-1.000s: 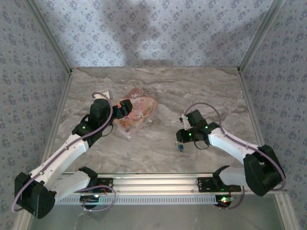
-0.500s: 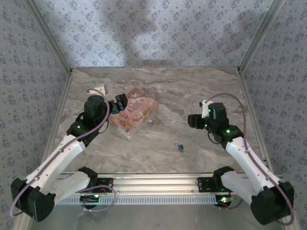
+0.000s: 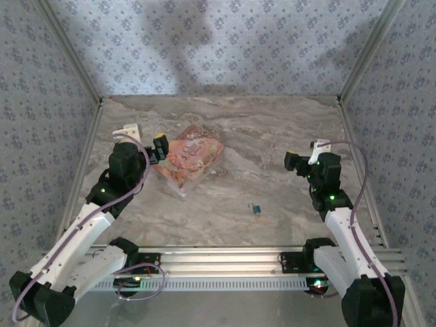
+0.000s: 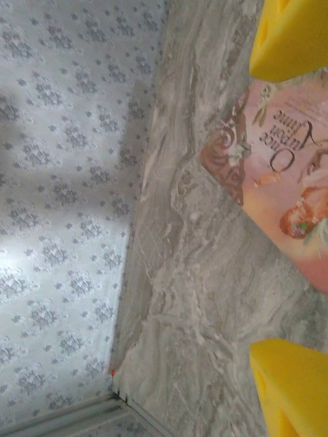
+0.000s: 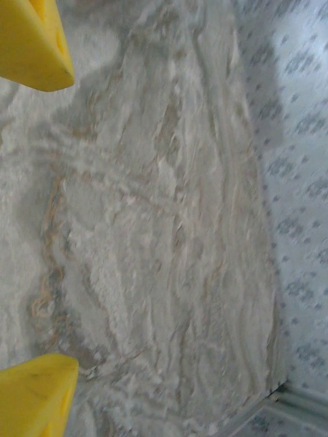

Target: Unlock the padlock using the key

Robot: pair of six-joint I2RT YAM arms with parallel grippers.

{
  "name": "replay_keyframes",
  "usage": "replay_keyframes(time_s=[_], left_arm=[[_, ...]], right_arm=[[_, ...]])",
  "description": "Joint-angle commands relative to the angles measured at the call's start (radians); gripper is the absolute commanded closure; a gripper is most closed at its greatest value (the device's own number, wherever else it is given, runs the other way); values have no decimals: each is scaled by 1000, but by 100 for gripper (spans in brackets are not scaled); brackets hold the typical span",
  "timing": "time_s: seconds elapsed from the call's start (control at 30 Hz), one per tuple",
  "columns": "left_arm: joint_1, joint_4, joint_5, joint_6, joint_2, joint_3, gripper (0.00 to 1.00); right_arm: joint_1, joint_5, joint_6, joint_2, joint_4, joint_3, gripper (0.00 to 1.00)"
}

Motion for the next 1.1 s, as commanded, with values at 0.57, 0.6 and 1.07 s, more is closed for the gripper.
replay_keyframes(time_s=[0.57,0.6,1.07], left_arm=[[51,83,-51,48,-33,-142,3],[51,82,-49,46,-31,-143,3],[54,67,-30,39,-2,-136,2]], right_arm=[[-143,-72,-96,426,613,-163,0],[-145,-82,-96,448,644,-165,0],[-140,-126,-149,689,848,-132,0]])
